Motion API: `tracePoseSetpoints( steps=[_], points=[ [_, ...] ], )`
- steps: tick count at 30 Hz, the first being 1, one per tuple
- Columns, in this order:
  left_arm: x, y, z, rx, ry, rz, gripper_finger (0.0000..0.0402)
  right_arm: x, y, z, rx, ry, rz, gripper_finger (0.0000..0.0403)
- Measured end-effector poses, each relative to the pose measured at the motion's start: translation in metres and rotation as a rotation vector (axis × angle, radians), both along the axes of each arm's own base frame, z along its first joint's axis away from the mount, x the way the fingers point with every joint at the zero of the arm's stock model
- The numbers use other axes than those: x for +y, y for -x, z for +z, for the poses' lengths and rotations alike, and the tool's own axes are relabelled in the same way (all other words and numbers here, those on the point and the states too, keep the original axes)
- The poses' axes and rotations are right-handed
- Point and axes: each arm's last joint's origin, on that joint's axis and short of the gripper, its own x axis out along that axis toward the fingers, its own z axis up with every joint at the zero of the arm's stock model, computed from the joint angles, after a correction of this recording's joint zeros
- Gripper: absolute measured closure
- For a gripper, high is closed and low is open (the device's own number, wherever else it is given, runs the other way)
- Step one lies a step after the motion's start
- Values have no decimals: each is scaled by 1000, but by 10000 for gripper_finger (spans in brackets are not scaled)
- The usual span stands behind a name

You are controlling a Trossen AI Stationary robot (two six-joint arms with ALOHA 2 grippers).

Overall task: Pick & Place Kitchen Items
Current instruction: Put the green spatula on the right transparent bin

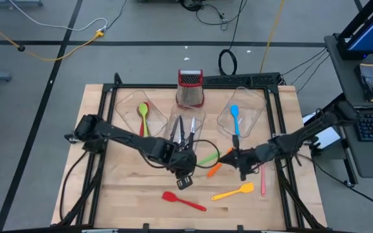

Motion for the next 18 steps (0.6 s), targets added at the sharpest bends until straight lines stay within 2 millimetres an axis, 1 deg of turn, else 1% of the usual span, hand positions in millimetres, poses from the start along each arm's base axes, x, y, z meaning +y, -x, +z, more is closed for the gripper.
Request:
tracePoseSetpoints(
  steps=[5,11,18],
  points=[
    [13,-1,-1,30,7,8,348,7,-16,-1,36,73,-89,399],
    [28,-2,-2,59,-5,36,348,12,-28,0,68,106,-143,392],
    [36,-4,-2,56,-2,38,348,15,-36,0,85,115,-167,353]
  ],
)
